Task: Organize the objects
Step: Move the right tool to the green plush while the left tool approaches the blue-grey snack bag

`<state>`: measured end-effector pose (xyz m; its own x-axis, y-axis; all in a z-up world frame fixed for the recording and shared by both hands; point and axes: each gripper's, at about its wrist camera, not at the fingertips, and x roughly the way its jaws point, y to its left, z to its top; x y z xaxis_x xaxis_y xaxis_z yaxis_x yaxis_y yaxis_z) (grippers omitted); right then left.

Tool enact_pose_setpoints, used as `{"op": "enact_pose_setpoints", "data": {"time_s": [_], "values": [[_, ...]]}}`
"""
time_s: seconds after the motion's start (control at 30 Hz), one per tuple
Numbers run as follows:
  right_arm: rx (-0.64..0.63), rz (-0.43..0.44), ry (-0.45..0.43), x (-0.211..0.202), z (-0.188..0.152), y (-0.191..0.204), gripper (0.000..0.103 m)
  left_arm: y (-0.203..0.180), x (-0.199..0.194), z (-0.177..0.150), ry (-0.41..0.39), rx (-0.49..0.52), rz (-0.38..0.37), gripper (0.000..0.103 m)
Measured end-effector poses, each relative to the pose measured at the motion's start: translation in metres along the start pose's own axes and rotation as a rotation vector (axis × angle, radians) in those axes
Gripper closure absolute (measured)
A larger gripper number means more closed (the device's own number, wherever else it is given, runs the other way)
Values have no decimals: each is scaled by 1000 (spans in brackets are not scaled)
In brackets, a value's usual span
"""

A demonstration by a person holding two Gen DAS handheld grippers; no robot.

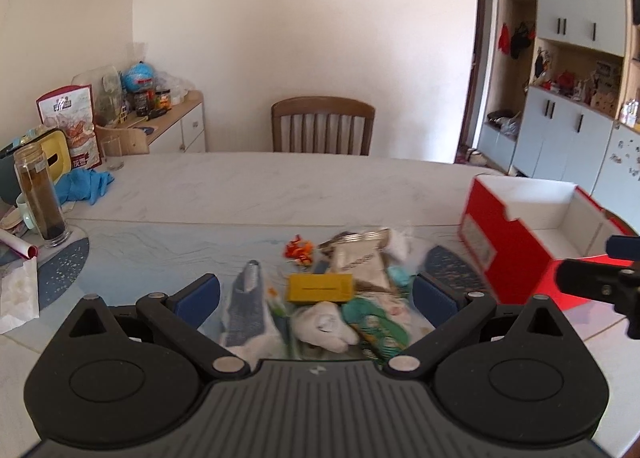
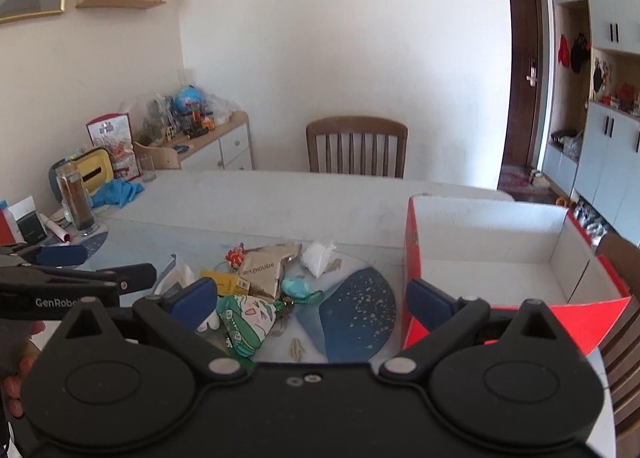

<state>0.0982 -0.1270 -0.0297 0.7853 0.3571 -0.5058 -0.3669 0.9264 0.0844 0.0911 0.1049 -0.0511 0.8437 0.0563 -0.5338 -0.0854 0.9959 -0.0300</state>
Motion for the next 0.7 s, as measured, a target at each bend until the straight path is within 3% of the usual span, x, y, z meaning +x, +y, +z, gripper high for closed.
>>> {"op": "enact_pose_setpoints", "data": {"time_s": [0.27,0.7], "values": [[-17,-17,78,42,-2,15,5,27,55,-1,83,35,38,1],[-110,15,231,116,-12,52,11,63,118,-6,214,-2,2,3]]}}
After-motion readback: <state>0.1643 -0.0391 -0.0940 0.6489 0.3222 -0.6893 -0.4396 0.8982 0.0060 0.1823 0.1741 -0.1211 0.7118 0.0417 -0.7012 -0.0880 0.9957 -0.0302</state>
